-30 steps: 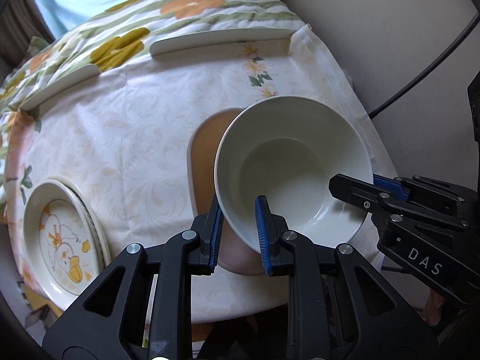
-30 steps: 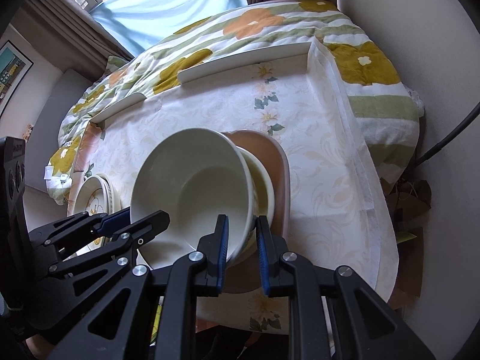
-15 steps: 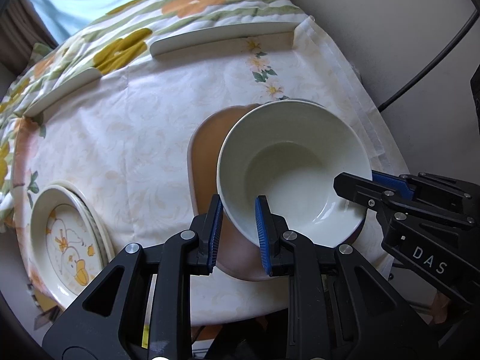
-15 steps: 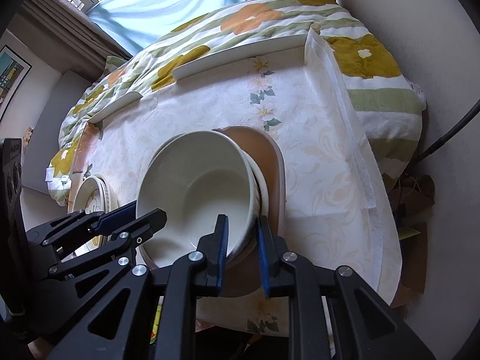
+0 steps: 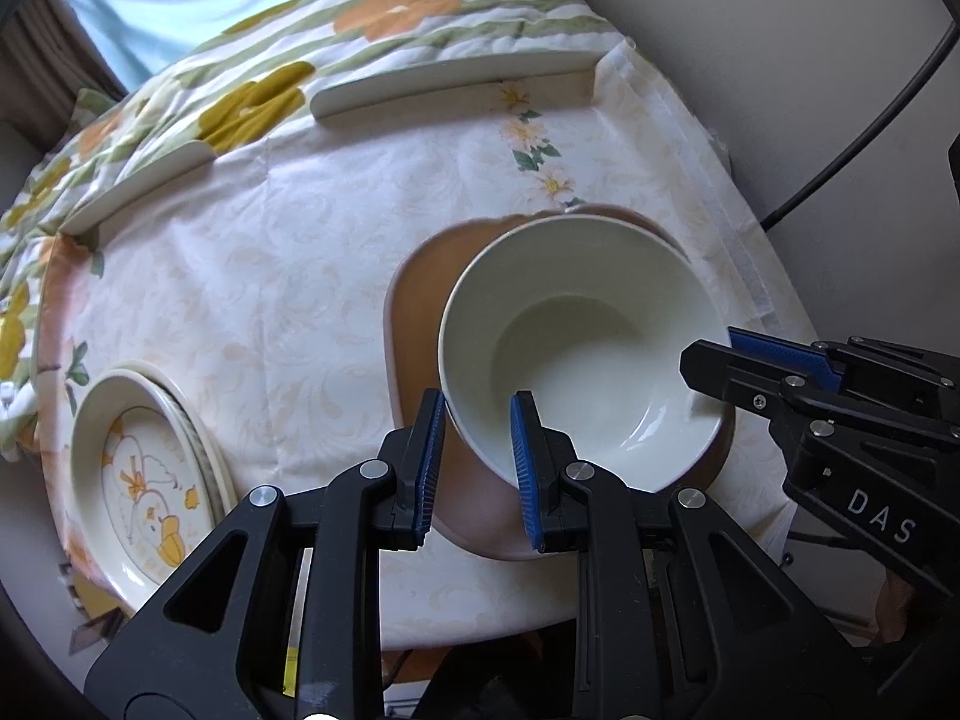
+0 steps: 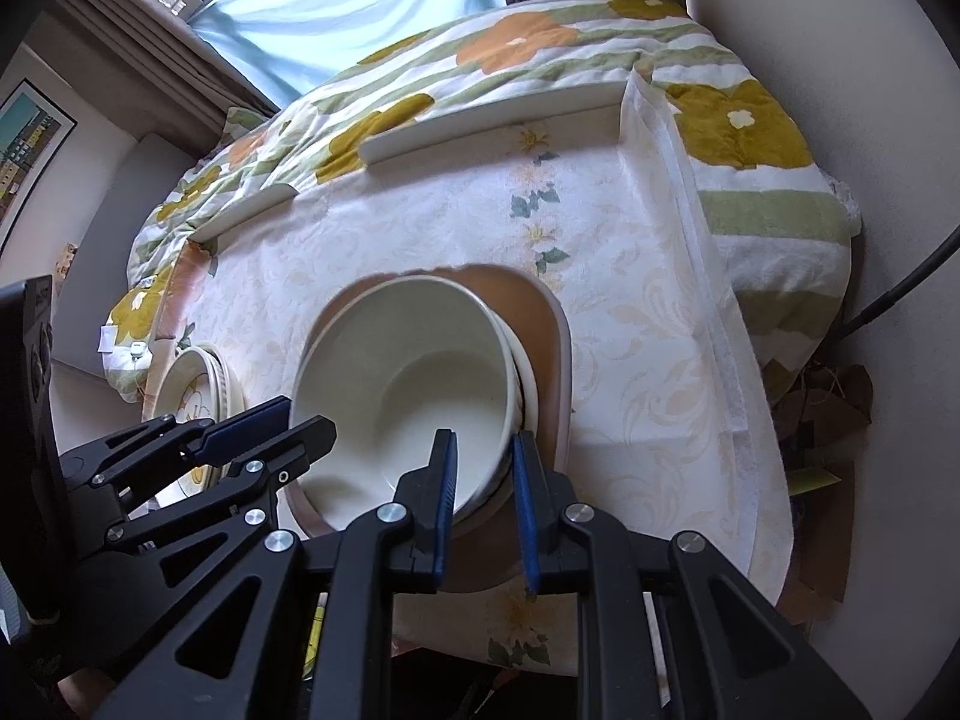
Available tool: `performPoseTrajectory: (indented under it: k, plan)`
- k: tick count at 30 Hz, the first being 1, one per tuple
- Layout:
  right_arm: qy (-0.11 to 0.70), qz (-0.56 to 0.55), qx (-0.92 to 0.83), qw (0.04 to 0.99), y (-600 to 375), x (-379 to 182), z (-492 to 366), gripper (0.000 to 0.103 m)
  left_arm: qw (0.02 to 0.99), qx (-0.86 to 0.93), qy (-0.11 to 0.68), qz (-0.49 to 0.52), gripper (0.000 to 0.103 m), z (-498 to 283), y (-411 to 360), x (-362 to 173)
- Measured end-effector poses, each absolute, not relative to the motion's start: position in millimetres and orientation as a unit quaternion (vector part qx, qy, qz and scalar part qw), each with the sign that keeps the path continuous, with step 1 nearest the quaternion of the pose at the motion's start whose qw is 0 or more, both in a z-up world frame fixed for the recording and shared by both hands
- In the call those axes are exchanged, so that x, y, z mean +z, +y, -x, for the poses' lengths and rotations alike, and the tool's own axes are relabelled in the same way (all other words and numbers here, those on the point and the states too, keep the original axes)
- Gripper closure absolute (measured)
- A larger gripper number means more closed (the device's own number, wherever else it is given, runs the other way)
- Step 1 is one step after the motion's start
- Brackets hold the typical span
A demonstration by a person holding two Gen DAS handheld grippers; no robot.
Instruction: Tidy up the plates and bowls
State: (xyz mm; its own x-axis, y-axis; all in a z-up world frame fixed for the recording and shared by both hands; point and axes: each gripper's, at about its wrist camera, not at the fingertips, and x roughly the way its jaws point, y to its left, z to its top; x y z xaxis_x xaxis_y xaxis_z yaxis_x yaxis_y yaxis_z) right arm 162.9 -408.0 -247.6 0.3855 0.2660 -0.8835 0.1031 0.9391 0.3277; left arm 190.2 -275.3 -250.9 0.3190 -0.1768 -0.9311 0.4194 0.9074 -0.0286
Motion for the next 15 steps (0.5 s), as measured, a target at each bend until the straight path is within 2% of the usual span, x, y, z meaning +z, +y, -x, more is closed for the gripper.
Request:
performPoseTrajectory:
  k: [2,5,6,7,8,9,10,15]
  plan:
    - [0.543,-0.167,0.053,0.821,-409.9,-239.6,-161.1,0.086,0.814,-0.189,0.54,-0.103,0.084,-188.9,-272.2,-237.9]
    - [0.518,-0.161,0.067,0.838,-413.0,-219.3,-156.1,0.084,0.84,-0.199,0.497,-0.087,0.077,-184.4,-263.3,-207.3]
    - [0.51,-0.153,0.067,0.844,-413.8,-211.9,-154.0,0.071,0.849,-0.199,0.482,-0.085,0.061,-182.8,-260.5,-198.1]
    - [0.502,-0.144,0.068,0.85,-415.0,-203.9,-151.1,0.06,0.858,-0.198,0.467,-0.084,0.028,-181.1,-257.6,-189.1]
    - [0.494,-0.139,0.068,0.856,-416.6,-197.6,-148.6,0.039,0.869,-0.189,0.449,-0.086,0.019,-178.8,-254.1,-180.1]
    - [0.481,-0.135,0.064,0.864,-419.8,-189.0,-143.6,0.027,0.882,-0.181,0.425,-0.088,0.007,-176.0,-249.1,-170.3]
    - [0.475,-0.132,0.064,0.868,-422.4,-184.0,-140.1,0.023,0.889,-0.184,0.41,-0.089,0.001,-173.3,-245.3,-163.4]
    - [0.505,-0.081,0.046,0.858,-433.8,-172.4,-130.4,0.022,0.882,-0.185,0.411,-0.14,0.0,-167.4,-233.5,-159.2]
